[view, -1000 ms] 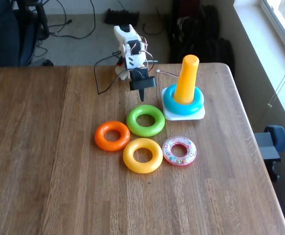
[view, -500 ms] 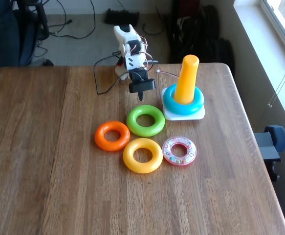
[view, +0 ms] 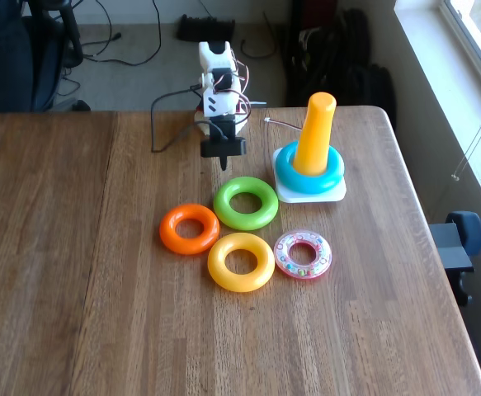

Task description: Pick and place the blue ring

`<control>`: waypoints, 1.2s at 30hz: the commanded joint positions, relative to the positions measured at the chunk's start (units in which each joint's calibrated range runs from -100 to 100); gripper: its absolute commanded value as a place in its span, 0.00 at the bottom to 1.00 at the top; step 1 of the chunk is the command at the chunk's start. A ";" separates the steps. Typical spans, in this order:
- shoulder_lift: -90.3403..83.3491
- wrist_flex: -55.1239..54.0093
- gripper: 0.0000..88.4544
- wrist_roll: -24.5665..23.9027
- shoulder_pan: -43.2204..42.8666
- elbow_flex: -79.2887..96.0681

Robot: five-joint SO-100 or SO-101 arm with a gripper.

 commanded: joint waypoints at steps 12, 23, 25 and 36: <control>-0.66 0.01 0.03 -0.15 10.12 -2.34; -0.66 0.01 0.03 -0.24 10.27 -2.34; -0.66 0.01 0.03 -0.15 10.05 -2.34; -0.66 0.01 0.03 -0.05 9.90 -2.34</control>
